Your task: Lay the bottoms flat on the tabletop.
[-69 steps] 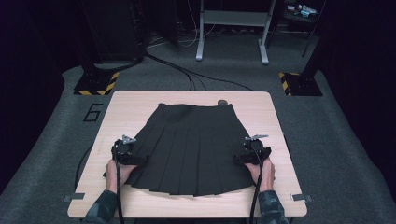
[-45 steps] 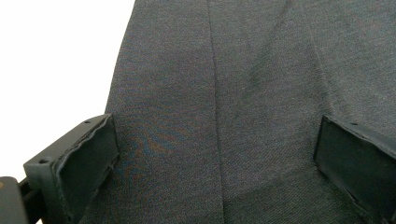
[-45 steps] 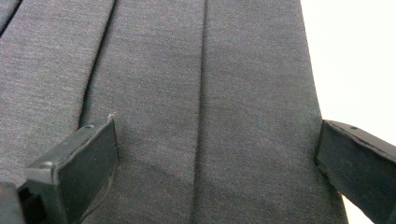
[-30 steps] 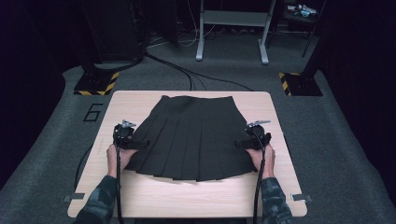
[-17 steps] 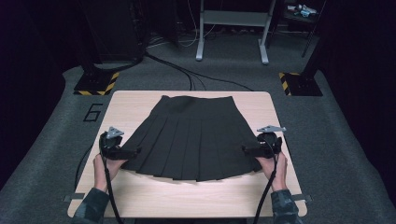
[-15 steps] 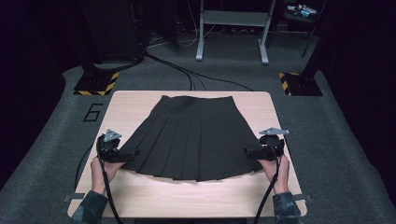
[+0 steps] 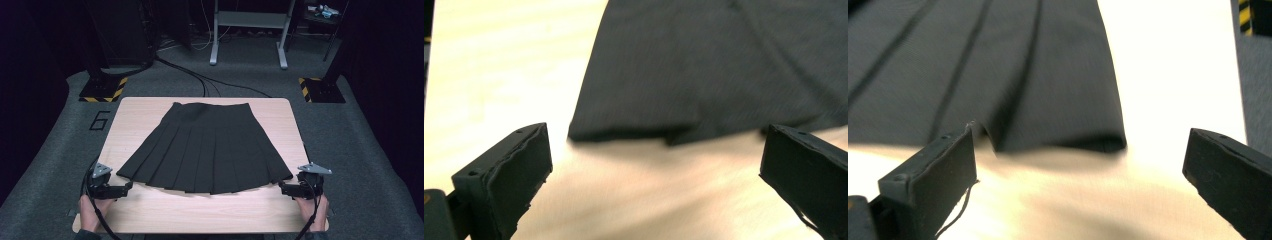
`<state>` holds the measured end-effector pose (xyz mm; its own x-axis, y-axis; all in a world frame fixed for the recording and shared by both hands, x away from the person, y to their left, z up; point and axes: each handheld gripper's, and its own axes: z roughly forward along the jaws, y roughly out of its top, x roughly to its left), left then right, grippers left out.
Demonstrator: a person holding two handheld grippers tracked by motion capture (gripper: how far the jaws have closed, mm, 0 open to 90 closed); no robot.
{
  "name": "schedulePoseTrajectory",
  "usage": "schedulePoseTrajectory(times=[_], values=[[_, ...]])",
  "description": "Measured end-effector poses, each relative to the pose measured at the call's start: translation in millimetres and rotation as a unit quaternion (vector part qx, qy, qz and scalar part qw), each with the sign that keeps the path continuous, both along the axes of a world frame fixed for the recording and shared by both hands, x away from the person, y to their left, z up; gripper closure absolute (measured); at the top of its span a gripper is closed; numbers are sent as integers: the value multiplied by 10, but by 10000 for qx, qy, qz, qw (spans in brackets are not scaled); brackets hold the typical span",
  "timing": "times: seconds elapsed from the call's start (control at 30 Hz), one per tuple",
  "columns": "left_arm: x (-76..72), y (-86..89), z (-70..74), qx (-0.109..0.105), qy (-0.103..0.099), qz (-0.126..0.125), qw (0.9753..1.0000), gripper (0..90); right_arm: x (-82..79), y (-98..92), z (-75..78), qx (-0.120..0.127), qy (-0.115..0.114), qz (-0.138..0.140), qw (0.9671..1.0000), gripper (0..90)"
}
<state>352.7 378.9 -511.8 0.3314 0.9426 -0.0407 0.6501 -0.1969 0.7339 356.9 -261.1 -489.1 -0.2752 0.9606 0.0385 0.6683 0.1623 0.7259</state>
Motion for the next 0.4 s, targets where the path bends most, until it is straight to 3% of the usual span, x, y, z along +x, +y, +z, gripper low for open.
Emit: schedulePoseTrajectory(times=[0.1, 0.23, 0.4], values=[[-37, 60, -130, 33, 110, 58, 9999, 0, -55, -94, -171, -25, 89, -73, 9999, 0], [-62, 91, -203, 120, 47, 102, 9999, 0, -92, -138, -318, -131, 156, -186, 9996, 0], [-41, 85, -218, 186, -19, 56, 9998, 0, -106, -139, -391, -326, 11, -151, 9994, 0]])
